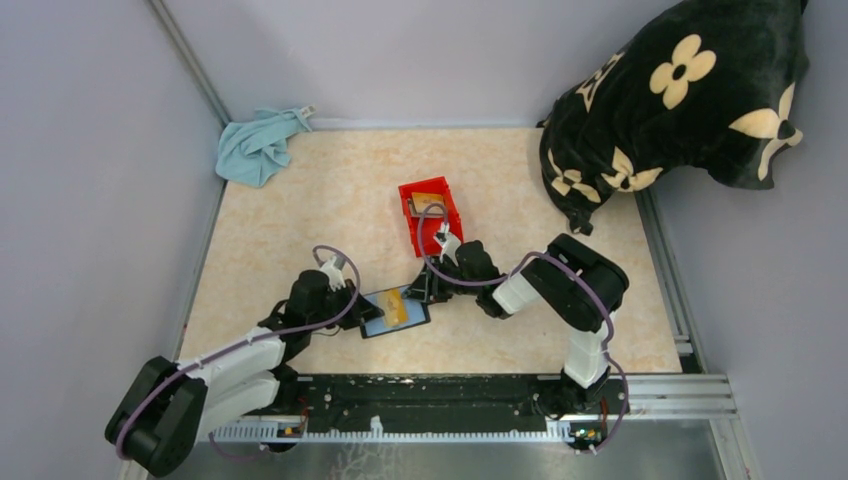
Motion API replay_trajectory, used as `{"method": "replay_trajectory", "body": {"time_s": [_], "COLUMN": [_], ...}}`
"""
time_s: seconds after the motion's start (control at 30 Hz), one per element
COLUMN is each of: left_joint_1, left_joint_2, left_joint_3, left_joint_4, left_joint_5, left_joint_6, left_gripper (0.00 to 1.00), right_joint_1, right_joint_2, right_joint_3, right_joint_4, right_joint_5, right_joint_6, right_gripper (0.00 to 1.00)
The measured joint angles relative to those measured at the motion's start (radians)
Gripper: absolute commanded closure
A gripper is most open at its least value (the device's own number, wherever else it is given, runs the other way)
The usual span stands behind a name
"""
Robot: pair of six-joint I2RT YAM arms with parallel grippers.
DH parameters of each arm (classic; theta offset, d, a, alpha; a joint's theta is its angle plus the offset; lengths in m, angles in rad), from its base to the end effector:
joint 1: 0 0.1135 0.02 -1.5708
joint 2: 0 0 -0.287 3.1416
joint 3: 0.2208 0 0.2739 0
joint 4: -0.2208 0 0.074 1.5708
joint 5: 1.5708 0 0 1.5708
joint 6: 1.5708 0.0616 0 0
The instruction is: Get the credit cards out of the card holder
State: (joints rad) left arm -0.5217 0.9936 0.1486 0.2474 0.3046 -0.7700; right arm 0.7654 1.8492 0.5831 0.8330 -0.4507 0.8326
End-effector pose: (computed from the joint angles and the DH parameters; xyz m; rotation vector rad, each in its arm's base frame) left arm 0.1602 -0.1134 0.1192 -0.1009 2.3382 -1.0287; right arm 0.2365 0.2644 0.0982 -0.2549 2.2677 1.3955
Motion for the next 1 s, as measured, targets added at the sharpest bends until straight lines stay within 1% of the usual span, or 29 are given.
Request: {"method": "replay_trajectory", "body": {"time_s": [0.17, 0.53, 0.63, 0.67, 0.7, 0.77, 0.9, 0.93, 1.0], "left_joint_1": [0.0, 0.0, 0.0, 0.0, 0.0, 0.0, 0.0, 0.0, 0.0], "left_joint_2": [0.008, 0.095, 0.098, 0.098, 0.098, 0.1, 0.101, 0.101, 0.098], "left_joint_3": [-0.024, -0.039, -0.039, -0.039, -0.039, -0.039, -0.039, -0.039, -0.039], "left_joint_4": [0.012, 0.142, 0.146, 0.146, 0.146, 0.148, 0.15, 0.15, 0.147], "left_joint_5": [-0.016, -0.014, -0.014, -0.014, -0.014, -0.014, -0.014, -0.014, -0.016], "left_joint_6": [0.0, -0.01, -0.011, -0.011, -0.011, -0.011, -0.011, -0.011, -0.011], "left_gripper": [1.0, 1.0, 1.0, 1.0, 1.0, 1.0, 1.0, 0.98, 0.84], "right_joint_1": [0.0, 0.022, 0.036, 0.042, 0.048, 0.058, 0.064, 0.064, 0.064], "right_joint_2": [0.012, 0.011, 0.011, 0.011, 0.011, 0.011, 0.01, 0.008, -0.003], "right_joint_3": [0.0, 0.002, 0.01, 0.014, 0.016, 0.018, 0.019, 0.019, 0.019], "right_joint_4": [0.021, 0.017, 0.008, -0.001, -0.006, -0.024, -0.04, -0.041, -0.053], "right_joint_5": [-0.007, 0.005, 0.005, 0.005, 0.005, 0.005, 0.005, 0.006, 0.011], "right_joint_6": [0.009, -0.008, -0.017, -0.02, -0.022, -0.025, -0.023, -0.022, -0.024], "right_gripper": [0.65, 0.64, 0.68, 0.72, 0.8, 0.99, 1.0, 1.0, 1.0]}}
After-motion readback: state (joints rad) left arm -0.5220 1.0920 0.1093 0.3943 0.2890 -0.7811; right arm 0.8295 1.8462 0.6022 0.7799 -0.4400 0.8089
